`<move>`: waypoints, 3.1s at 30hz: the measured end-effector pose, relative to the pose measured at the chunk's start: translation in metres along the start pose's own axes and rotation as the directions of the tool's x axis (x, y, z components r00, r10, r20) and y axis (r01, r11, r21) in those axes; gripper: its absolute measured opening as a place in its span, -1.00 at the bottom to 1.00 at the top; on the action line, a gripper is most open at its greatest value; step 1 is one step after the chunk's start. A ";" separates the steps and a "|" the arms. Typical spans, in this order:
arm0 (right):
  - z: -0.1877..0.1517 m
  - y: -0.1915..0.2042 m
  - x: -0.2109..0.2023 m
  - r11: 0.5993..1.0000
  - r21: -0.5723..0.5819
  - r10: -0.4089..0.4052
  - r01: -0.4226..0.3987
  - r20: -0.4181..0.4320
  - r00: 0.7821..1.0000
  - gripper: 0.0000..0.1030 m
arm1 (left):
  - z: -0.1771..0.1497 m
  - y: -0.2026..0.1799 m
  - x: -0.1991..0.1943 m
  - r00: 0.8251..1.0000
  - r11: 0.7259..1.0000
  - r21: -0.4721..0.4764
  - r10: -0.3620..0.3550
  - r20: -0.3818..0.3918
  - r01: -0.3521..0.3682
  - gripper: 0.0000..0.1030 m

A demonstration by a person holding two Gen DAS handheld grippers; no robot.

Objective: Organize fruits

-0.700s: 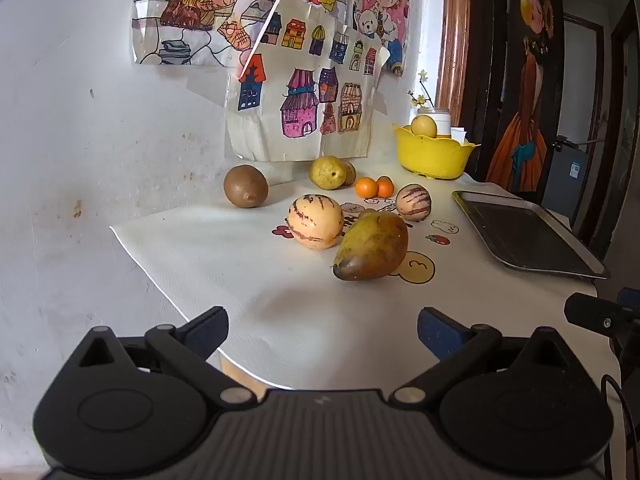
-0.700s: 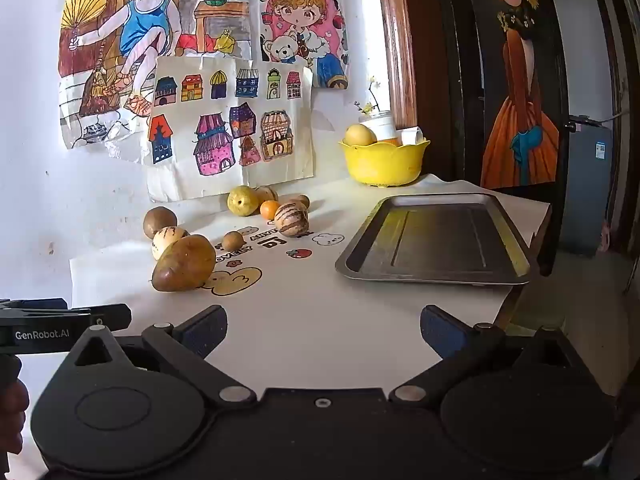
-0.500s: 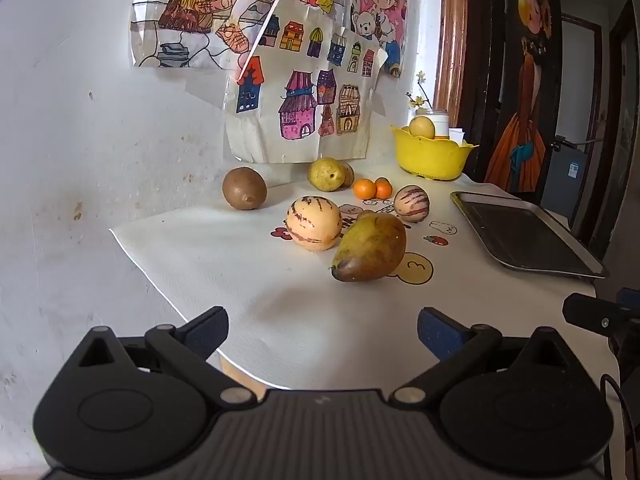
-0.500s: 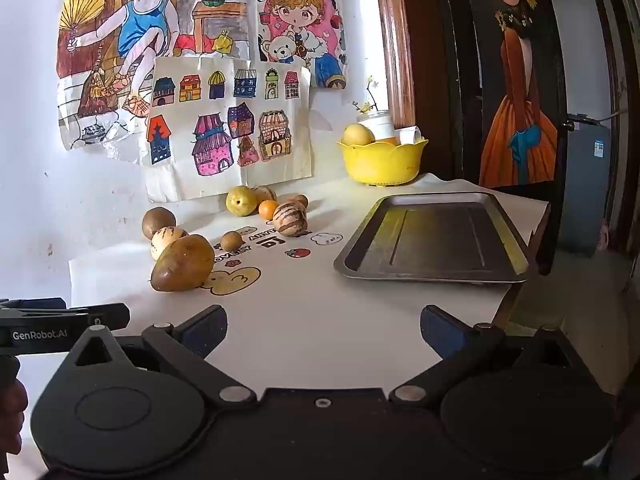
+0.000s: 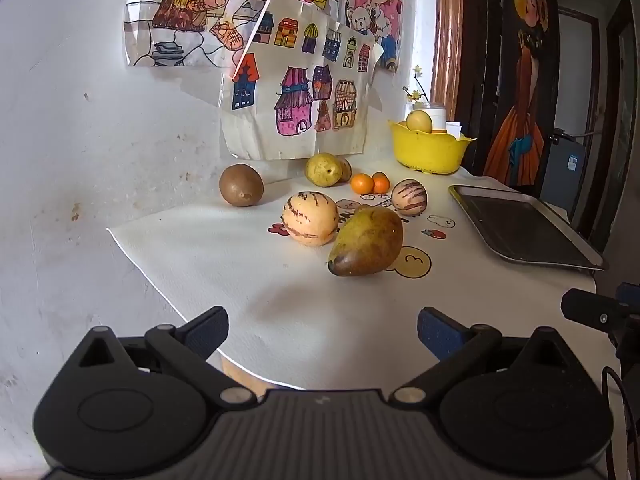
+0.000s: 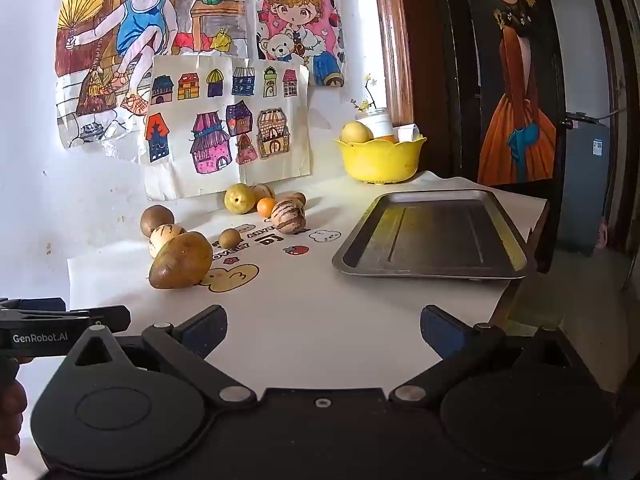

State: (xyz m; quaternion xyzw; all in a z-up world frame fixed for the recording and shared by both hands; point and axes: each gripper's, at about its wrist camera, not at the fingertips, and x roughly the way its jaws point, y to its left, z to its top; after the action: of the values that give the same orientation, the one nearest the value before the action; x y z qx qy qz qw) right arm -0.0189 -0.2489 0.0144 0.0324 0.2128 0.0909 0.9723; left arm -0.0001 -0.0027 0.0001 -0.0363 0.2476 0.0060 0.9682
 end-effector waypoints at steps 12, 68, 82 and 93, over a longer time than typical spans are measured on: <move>0.001 0.000 -0.003 1.000 0.000 0.001 -0.001 -0.005 1.000 0.99 | -0.003 0.001 0.001 1.000 1.000 -0.003 0.001 -0.008 -0.001 0.99; -0.006 0.004 0.001 1.000 -0.009 0.003 -0.003 -0.029 1.000 0.99 | -0.004 0.006 0.004 1.000 1.000 -0.017 0.007 -0.015 -0.008 0.99; 0.007 0.004 0.021 0.995 -0.044 0.087 -0.092 -0.094 0.992 0.99 | 0.027 0.033 0.020 0.999 0.997 -0.065 -0.035 -0.019 0.033 0.99; 0.045 0.046 0.051 0.905 -0.272 0.277 -0.326 -0.204 0.939 0.99 | 0.078 0.057 0.061 0.991 0.988 -0.111 -0.116 -0.061 0.108 0.99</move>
State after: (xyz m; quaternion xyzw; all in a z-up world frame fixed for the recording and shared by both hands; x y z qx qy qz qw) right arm 0.0386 -0.1952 0.0393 -0.0912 0.2662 0.2740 0.9196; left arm 0.0892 0.0592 0.0354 -0.1024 0.2770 -0.0363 0.9547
